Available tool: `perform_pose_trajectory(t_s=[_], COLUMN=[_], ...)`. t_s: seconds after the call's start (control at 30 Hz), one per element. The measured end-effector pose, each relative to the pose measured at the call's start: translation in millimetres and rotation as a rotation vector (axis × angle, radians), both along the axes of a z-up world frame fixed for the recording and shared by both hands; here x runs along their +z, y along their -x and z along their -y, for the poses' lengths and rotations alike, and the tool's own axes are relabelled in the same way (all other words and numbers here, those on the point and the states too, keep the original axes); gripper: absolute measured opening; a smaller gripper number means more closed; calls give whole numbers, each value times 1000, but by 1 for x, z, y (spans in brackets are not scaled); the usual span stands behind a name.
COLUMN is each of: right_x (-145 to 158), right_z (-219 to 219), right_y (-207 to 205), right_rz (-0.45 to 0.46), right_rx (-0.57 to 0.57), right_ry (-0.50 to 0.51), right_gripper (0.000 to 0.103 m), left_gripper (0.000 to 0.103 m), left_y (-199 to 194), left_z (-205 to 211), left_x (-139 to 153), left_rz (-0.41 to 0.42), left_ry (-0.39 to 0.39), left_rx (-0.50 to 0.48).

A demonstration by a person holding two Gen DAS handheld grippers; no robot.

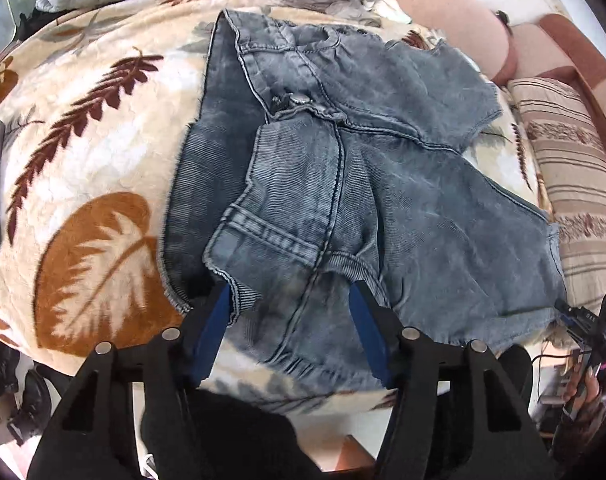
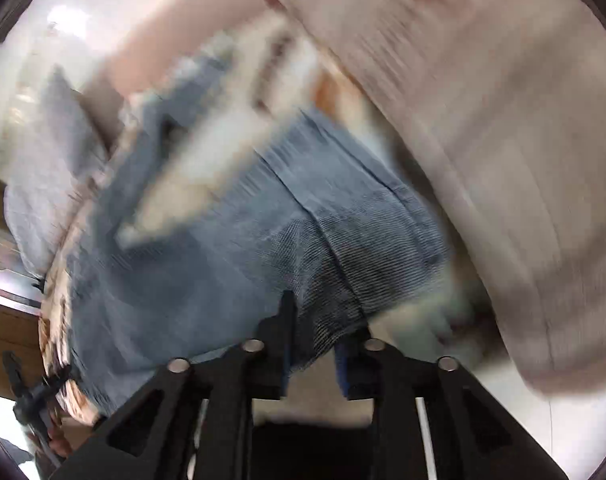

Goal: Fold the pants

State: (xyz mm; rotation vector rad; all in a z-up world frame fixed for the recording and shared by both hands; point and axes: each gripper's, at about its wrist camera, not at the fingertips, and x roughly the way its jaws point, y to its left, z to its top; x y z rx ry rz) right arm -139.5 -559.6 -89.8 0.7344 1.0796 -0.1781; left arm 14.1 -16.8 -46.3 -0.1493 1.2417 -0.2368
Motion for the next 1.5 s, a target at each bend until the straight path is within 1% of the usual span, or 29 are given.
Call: perform_pose_trajectory(t_s=[0.07,0.1,0.13,0.17,0.2,0.23,0.27,0.33,0.37,0.43,0.53,0.63,0.67,0.7,0.73,0.77,0.83,0.87,0.93,1.0,1.07,1.13,1.17,1.2,1.27,1.33,1.37,1.43,1.5], right_x=[19,36,52,69,81,91,98,98,95,74,39,6,2,4,11,18,30,27,7,9,26,61,71,84,102,109,106,96,77], right_z=[5,6,8,10,11,13,15,12,12,10,9,1,-2,-7,-8,-4,8,12,17,14,12,11,11,9,2,-3,-6,-9,-13], right_y=[13,15,13,11,7,0,-9,-44,-58,-94,-120,-137,-140,-140,-137,-131,-118,-118,-122,-120,-120,-120,-125,-133,-154,-188,-213,-249,-286], right_rz=[63,100,133,181,224,259,272,268,237,164,57,-28,-44,-50,-26,9,60,43,-57,-63,-35,70,105,139,184,209,216,216,196], right_rx=[-17,-30,-43,-62,-77,-79,-75,-12,15,60,83,115,135,160,177,170,106,99,112,116,101,97,105,121,144,159,154,139,118], right_ry=[30,95,161,222,259,285,302,298,296,311,345,370,390,445,471,450,435,436,441,459,460,442,431,413,378,296,231,161,88], right_gripper=[31,39,44,56,71,76,80,80,80,80,80,80,71,43,25,20,20,20,20,26,34,38,50,65,74,74,74,74,74], left_gripper=[60,60,61,65,68,74,75,75,75,75,75,75,74,74,74,74,74,74,69,68,64,64,65,66,74,77,77,77,77], left_y=[2,-1,-6,-11,-18,-27,-33,-48,-57,-63,-67,-66,-65,-62,-59,-56,-57,-60,-65,-62,-59,-61,-67,-74,-96,-118,-130,-150,-158], left_z=[-13,-17,-20,-23,-24,-24,-25,-22,-17,-9,0,8,11,13,15,15,18,21,22,18,8,-5,-11,-15,-25,-24,-25,-27,-19], left_x=[13,21,29,33,36,37,36,26,16,0,-20,-32,-29,-24,-19,-13,-14,-21,-36,-34,-18,3,15,22,35,36,32,17,5], left_rz=[46,72,97,110,123,128,124,82,47,3,-44,-82,-71,-43,-16,19,40,27,-25,-13,-3,49,75,87,101,92,71,8,-29], left_ry=[4,0,-7,-12,-17,-19,-18,-4,-5,-32,-78,-48,-59,-61,-55,-52,-90,-139,-179,-161,-94,-60,-54,-47,-22,5,24,61,79], left_rx=[0,7,15,21,32,43,50,51,46,33,18,7,-1,-15,-23,-20,-12,-7,-4,-3,-12,1,12,23,68,106,122,156,164])
